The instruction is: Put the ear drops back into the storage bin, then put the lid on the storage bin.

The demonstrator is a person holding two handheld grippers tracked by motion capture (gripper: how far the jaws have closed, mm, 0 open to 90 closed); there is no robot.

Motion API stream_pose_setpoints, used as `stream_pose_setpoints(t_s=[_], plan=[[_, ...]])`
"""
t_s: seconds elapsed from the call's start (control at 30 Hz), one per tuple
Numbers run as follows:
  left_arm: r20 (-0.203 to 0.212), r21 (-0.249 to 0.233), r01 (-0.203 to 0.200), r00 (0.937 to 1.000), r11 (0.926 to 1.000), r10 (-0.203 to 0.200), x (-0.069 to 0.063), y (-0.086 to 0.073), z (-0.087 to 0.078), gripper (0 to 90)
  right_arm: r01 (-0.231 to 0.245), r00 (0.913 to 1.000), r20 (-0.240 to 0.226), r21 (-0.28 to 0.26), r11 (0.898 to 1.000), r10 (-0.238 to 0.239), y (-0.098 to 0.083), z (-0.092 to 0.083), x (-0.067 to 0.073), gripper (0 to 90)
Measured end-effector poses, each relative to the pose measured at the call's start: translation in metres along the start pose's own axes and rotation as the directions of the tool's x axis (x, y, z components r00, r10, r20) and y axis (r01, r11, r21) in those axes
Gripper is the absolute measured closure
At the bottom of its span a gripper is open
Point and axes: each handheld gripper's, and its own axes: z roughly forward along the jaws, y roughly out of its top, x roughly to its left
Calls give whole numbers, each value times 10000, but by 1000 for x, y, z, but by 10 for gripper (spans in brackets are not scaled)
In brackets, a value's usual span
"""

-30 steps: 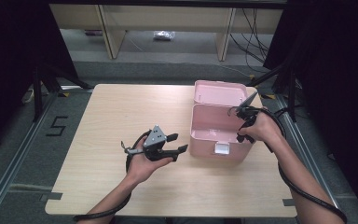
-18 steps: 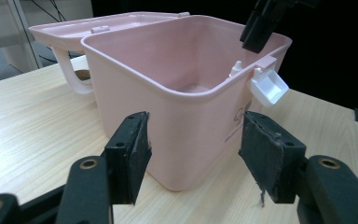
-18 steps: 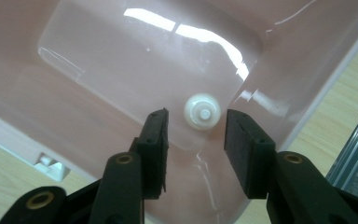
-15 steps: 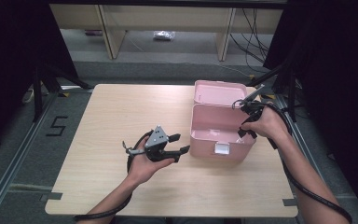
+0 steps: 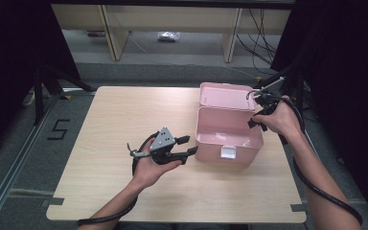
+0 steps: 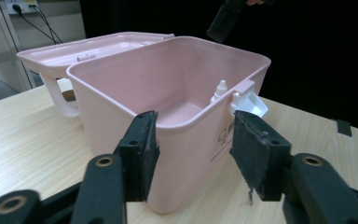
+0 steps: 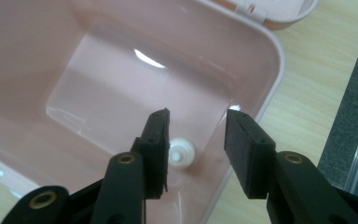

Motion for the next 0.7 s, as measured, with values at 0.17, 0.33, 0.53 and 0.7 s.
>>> stream_pose_setpoints(t_s=[0.17,0.33,0.53,0.7], plan=[[111,-41,-66,9999,10000,67,-1,1,-1,573,81,9999,76,-511,9987,-77,3,-2,-5,614],[142,-60,-119,9998,9999,120,-3,1,-2,611,148,9999,0,-684,9975,-149,2,-1,-4,614],[327,-67,-126,9994,9999,128,-5,2,-4,689,-20,9999,157,-1100,9939,37,6,-4,-7,614],[448,-5,-35,9990,10000,35,-7,3,-4,764,6,9999,114,-1314,9913,9,11,-5,-13,623]])
